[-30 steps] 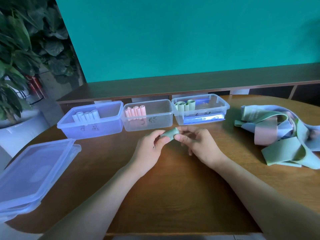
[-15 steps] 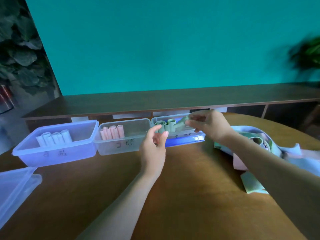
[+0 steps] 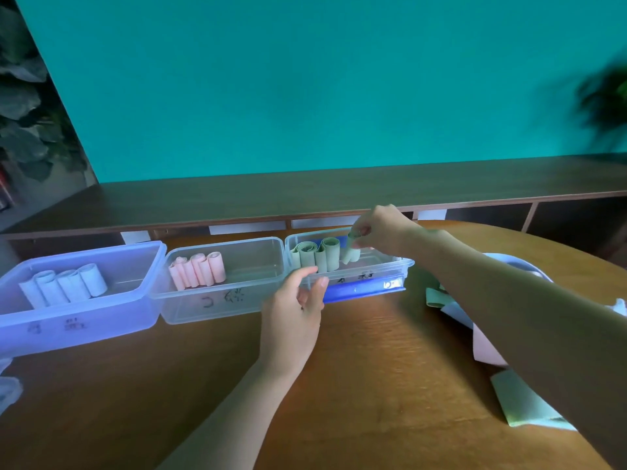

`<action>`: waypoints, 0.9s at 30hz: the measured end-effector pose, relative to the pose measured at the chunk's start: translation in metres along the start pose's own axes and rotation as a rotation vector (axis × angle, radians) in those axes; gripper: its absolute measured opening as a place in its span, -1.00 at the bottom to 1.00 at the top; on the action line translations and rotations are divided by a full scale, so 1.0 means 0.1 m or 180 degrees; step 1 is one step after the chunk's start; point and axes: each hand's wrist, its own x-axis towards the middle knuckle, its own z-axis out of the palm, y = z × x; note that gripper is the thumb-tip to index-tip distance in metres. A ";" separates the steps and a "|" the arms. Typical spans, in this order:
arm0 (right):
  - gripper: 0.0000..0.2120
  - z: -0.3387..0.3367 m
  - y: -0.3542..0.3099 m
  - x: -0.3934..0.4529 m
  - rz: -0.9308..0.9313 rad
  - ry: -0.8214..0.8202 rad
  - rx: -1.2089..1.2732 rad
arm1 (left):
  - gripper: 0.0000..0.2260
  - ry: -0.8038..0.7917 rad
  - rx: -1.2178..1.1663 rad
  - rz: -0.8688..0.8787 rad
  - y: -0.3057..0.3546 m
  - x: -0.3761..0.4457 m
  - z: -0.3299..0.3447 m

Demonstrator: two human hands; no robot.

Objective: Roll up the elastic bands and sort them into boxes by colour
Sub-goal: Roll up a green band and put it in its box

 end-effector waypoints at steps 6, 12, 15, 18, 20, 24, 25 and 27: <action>-0.72 0.13 0.01 0.07 0.0160 0.0015 0.0112 | -0.59 -0.0065 0.0054 -0.0043 0.01 0.00 -0.01; -0.72 0.19 0.03 0.06 0.0234 0.0296 0.0374 | -0.59 -0.0126 0.0051 -0.0077 0.03 -0.02 -0.01; -0.70 0.18 0.01 0.06 0.0339 0.0291 0.0406 | -0.55 -0.0138 0.0028 -0.0075 0.02 -0.02 -0.02; -0.69 0.14 0.00 0.04 0.0441 0.0245 0.0453 | -0.53 -0.0174 -0.0007 -0.0089 0.02 -0.02 -0.02; -0.68 0.12 0.00 0.03 0.0544 0.0104 0.0596 | -0.52 -0.0206 -0.0024 -0.0100 0.03 -0.02 -0.02; -0.64 0.10 -0.01 0.01 0.0587 0.0001 0.0638 | -0.51 -0.0240 -0.0069 -0.0112 0.03 -0.02 -0.03; -0.63 0.10 -0.01 0.01 0.0587 0.0007 0.0621 | -0.52 -0.0248 -0.0083 -0.0123 0.03 -0.03 -0.03; -0.62 0.10 0.00 0.00 0.0576 0.0011 0.0591 | -0.53 -0.0265 -0.0102 -0.0137 0.04 -0.03 -0.03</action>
